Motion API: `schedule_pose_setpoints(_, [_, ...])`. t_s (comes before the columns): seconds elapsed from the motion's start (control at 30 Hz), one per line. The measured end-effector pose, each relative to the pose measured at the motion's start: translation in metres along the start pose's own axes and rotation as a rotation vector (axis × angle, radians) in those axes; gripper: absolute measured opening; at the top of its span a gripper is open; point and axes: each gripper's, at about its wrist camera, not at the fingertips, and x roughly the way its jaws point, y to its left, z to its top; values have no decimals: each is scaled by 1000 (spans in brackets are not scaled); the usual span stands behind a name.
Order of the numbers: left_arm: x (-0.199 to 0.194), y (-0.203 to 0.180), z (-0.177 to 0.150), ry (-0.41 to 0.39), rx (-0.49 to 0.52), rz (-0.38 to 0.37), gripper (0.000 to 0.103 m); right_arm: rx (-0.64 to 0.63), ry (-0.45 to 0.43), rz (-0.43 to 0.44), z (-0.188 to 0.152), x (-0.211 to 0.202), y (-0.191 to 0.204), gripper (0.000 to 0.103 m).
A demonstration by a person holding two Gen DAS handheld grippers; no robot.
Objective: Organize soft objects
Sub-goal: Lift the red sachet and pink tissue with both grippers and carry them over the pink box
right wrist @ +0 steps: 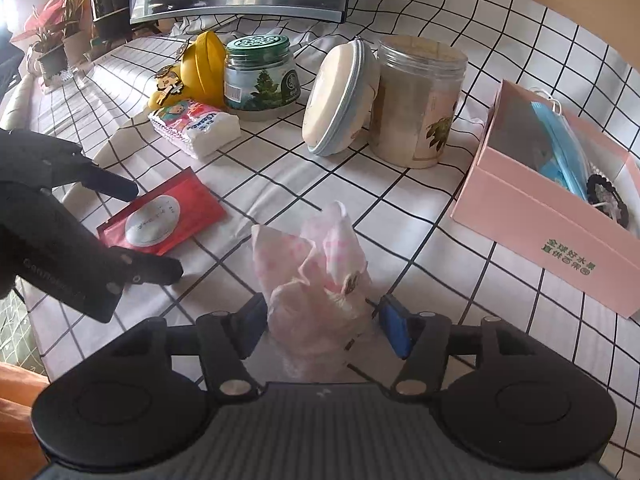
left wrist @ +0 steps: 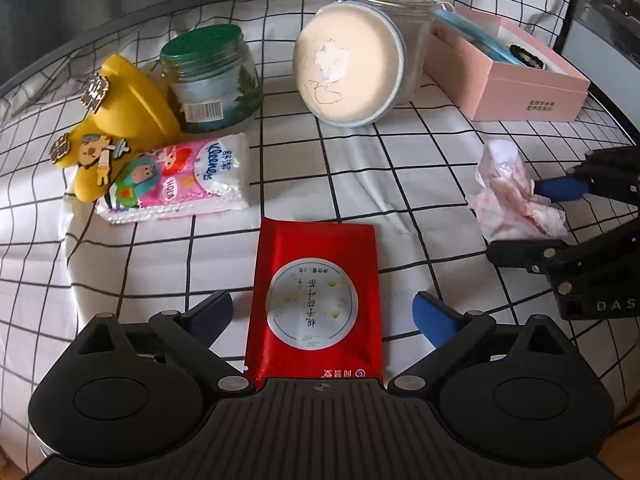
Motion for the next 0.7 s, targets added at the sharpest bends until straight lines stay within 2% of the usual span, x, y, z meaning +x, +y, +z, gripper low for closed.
schedule_pose_setpoints(0.03, [-4,1,0,-18,0,0,86,5,3,3,1,1,0,61])
schedule_pose_setpoints(0.07, [-8,1,-1,-44,-2,1,64,9,5,5,2,1,-1,61])
schedule_pose_setpoints(0.1, [-10,1,0,-54,-1,-4,58,11,7,8,2,2,-2,61])
schedule_pose_setpoints(0.17, [-11,1,-1,-54,5,-5,58,10,12,11,3,2,-1,58])
schedule_pose_setpoints(0.23, [-11,3,-1,-57,5,-10,56,2,16,21,5,0,0,36])
schedule_pose_setpoints(0.33, [-13,8,-1,-56,-4,-27,54,-15,-1,39,9,-8,3,29])
schedule_pose_setpoints(0.5, [-20,4,-2,-48,1,-79,53,-34,-18,48,11,-30,1,26])
schedule_pose_setpoints(0.7, [-37,-31,2,-38,114,-191,53,-15,-6,2,0,-59,-20,25])
